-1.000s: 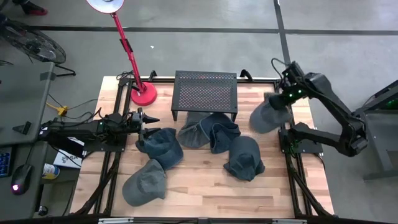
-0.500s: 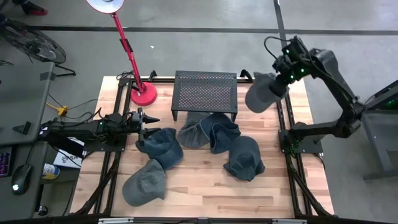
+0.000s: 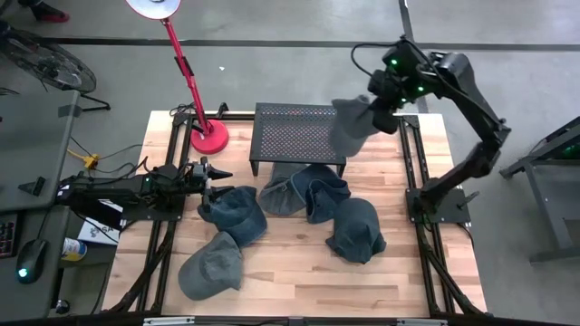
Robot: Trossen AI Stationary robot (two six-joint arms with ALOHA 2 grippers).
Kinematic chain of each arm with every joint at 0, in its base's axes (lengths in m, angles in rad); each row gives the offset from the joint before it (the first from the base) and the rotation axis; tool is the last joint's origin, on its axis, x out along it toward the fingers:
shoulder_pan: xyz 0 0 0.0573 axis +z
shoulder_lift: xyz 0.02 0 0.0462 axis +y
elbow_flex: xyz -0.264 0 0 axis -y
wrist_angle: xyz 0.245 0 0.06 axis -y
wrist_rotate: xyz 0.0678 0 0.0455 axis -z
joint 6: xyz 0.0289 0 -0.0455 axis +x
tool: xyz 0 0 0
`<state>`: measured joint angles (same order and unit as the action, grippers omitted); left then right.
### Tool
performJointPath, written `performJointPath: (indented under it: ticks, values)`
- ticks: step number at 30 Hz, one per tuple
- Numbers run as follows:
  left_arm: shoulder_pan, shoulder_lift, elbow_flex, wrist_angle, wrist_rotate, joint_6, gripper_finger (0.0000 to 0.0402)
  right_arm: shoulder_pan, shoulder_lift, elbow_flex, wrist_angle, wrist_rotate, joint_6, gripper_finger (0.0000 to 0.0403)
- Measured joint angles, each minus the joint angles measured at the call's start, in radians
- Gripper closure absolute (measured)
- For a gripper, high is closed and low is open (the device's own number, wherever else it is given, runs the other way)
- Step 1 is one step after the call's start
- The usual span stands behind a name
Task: Pick & Place hat
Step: Put the top right gray cap on the shelf
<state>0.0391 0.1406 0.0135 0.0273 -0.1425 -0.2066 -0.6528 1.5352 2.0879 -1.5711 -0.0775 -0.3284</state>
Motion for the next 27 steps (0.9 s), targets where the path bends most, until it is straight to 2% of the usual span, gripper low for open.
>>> performJointPath:
  ticks: [9,18,27]
  values:
    - [0.0,0.0,0.0,0.0,0.0,0.0,0.0181,0.06,0.184,0.175,0.0,-0.051,-0.053,0.0402]
    - [0.0,0.0,0.0,0.0,0.0,0.0,0.0181,0.074,0.285,0.222,0.05,-0.075,-0.065,0.0402]
    - [0.0,0.0,0.0,0.0,0.0,0.0,0.0181,0.078,0.346,0.222,0.175,-0.072,0.105,0.0402]
